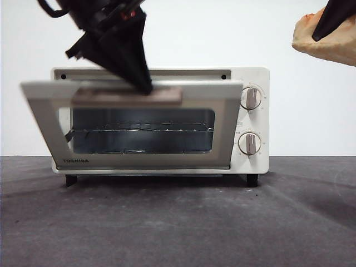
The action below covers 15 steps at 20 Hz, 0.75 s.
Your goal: The left arm flap open the oven, the right arm pick bread and place it into oven, the left arm flap close the oven
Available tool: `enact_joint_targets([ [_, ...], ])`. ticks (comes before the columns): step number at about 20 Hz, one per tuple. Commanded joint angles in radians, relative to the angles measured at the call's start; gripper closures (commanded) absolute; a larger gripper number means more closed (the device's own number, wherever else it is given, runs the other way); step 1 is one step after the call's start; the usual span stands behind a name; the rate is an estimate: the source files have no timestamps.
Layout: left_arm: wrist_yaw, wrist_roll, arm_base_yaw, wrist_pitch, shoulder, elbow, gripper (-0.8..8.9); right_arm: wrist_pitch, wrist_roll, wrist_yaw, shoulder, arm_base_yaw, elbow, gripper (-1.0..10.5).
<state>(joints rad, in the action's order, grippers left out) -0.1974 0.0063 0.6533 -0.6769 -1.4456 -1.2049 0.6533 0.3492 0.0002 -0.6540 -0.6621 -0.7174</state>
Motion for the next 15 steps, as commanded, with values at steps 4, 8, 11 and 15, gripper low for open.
enact_joint_targets([
  [4,0.042,0.001,0.044,-0.150,-0.038,0.005,7.98,-0.014,0.009,0.000,-0.003,-0.010,-0.019,7.9],
  [8,0.043,0.000,0.055,-0.177,-0.038,0.005,7.98,-0.024,0.009,0.000,-0.004,-0.010,-0.019,7.9],
  [11,0.043,-0.011,0.055,-0.177,-0.037,0.005,7.98,-0.024,0.010,0.000,-0.008,-0.010,-0.019,7.9],
  [15,0.043,-0.019,0.035,-0.167,0.013,0.005,7.98,-0.036,0.014,-0.023,-0.030,-0.010,-0.020,7.9],
])
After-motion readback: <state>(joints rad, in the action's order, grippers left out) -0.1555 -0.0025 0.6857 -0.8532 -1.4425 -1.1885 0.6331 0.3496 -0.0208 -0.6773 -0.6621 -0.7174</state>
